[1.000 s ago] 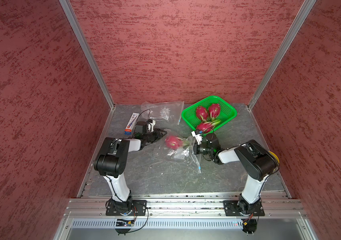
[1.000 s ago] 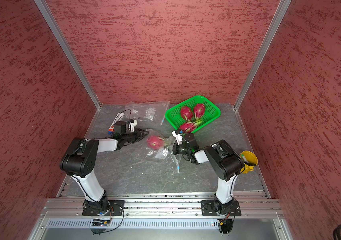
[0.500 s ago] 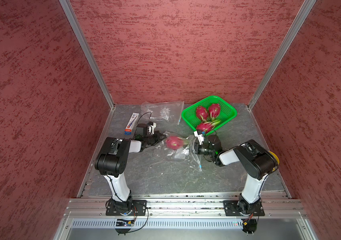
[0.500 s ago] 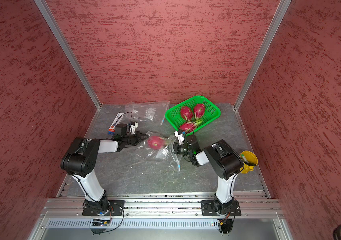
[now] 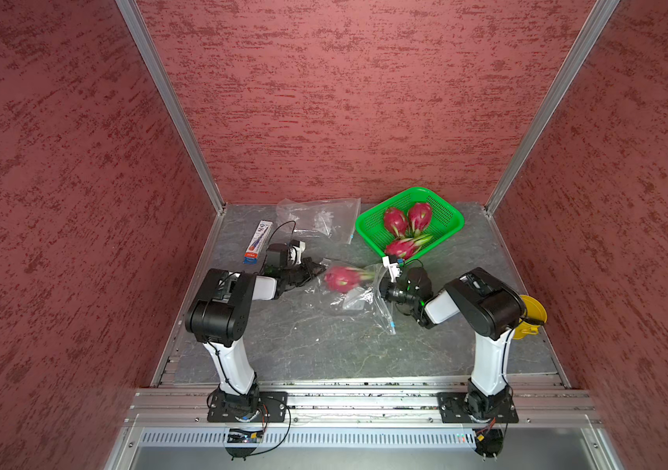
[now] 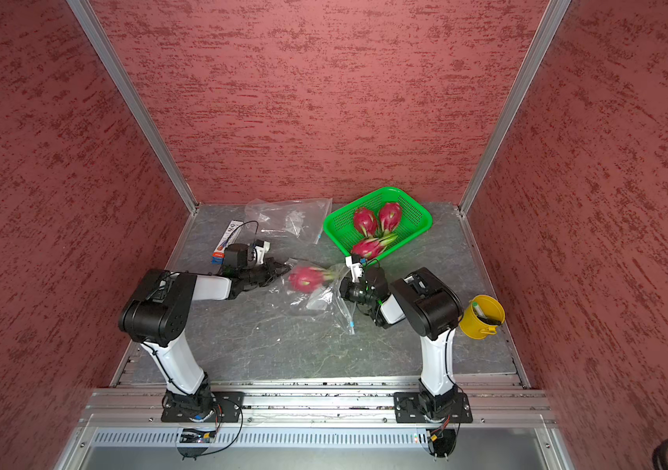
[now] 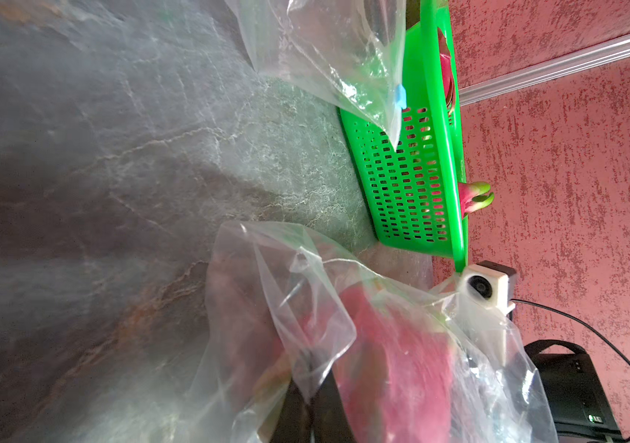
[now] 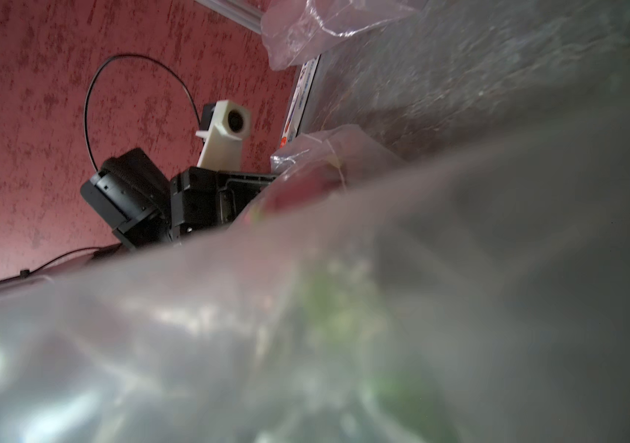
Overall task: Open the zip-top bag and take out the dragon fruit
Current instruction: Pick up the dragon fruit from the zipper food storage bag.
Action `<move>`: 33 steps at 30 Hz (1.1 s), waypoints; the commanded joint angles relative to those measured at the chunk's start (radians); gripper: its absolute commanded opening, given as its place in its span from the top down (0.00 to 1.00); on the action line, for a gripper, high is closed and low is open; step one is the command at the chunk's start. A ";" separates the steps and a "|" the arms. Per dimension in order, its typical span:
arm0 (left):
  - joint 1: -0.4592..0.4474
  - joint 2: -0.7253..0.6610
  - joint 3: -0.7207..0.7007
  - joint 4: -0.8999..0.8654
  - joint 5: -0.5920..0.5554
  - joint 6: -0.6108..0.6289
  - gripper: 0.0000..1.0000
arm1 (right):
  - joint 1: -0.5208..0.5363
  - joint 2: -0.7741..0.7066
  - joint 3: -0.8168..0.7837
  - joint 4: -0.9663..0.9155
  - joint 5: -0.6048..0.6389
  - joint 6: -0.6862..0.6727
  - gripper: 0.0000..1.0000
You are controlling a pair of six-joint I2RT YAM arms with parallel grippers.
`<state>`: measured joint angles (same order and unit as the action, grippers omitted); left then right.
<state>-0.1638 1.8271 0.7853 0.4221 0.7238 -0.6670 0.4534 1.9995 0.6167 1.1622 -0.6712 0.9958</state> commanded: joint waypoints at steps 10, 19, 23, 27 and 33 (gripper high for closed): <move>0.070 -0.041 -0.055 0.032 0.016 -0.015 1.00 | -0.016 -0.119 -0.071 0.026 0.053 -0.036 1.00; 0.144 -0.080 -0.070 -0.010 0.026 0.005 1.00 | -0.035 -0.216 -0.113 -0.103 0.014 -0.118 1.00; 0.176 -0.091 -0.075 -0.024 0.031 0.013 1.00 | -0.043 -0.234 -0.121 -0.158 0.001 -0.152 1.00; 0.182 -0.095 -0.074 -0.041 0.036 0.024 1.00 | -0.047 -0.212 -0.120 -0.169 -0.010 -0.158 1.00; 0.180 -0.085 -0.069 -0.046 0.045 0.025 1.00 | -0.053 -0.173 -0.114 -0.120 -0.007 -0.103 0.73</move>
<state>0.0166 1.7535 0.7185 0.3843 0.7513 -0.6640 0.4122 1.8053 0.5003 1.0046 -0.6701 0.8780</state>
